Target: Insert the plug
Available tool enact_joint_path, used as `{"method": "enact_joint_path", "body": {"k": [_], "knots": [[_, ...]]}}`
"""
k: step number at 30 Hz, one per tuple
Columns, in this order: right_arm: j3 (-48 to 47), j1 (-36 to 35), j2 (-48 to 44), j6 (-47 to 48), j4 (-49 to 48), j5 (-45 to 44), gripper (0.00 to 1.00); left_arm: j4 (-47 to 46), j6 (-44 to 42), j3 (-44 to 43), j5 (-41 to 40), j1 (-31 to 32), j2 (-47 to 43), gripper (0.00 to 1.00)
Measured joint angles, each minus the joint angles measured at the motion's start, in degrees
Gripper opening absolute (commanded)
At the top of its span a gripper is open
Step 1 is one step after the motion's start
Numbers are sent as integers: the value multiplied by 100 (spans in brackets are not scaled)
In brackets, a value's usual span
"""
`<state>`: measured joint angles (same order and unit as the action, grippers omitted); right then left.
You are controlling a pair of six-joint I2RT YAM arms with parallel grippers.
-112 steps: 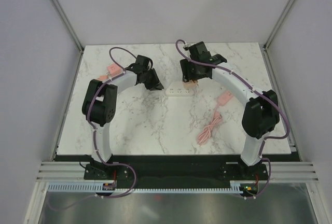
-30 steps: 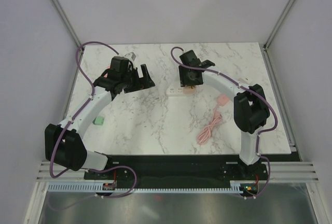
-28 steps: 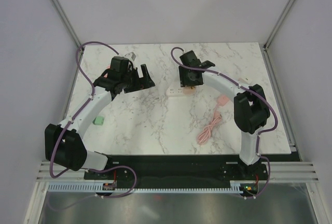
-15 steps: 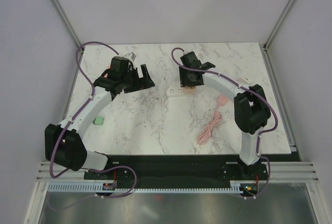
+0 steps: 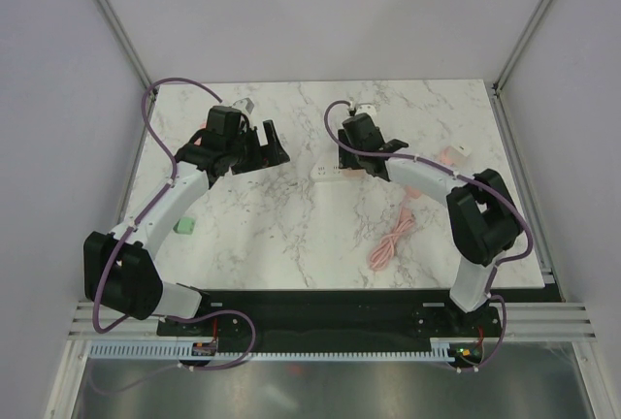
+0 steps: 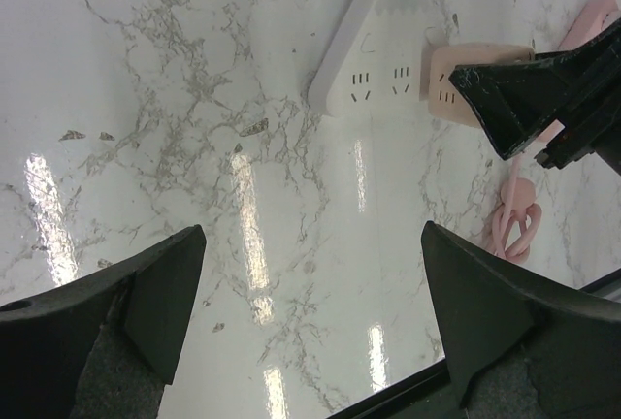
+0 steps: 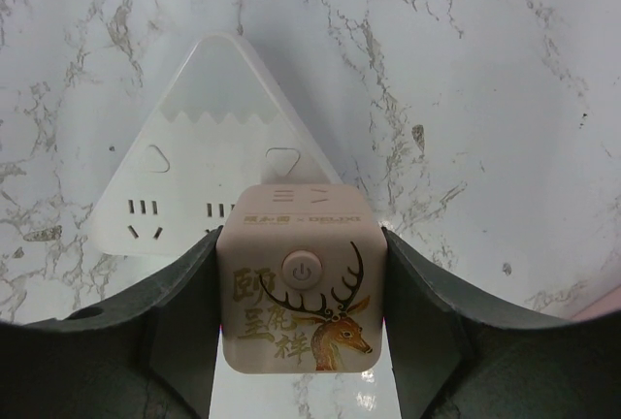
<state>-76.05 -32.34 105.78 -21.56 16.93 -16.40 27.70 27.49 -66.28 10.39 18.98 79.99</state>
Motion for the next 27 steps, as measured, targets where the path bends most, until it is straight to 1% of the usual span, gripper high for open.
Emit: {"method": "enact_joint_path", "body": {"k": [4,9,20,27], "knots": [[590,-205,-308,-26,-549,-367,0,-2,0,0,-28,0,0,100],[942,-372,-400,-33,-1073,-763,0,-2,0,0,-44,0,0,100],[1106,-413,-221,-83,-1620,-1014,0,-4,0,11,-136,-2,-7,100],[1471,-518,-297,-122,-2181,-1290,0,-9,2,13,-136,-15,-7,100]]}}
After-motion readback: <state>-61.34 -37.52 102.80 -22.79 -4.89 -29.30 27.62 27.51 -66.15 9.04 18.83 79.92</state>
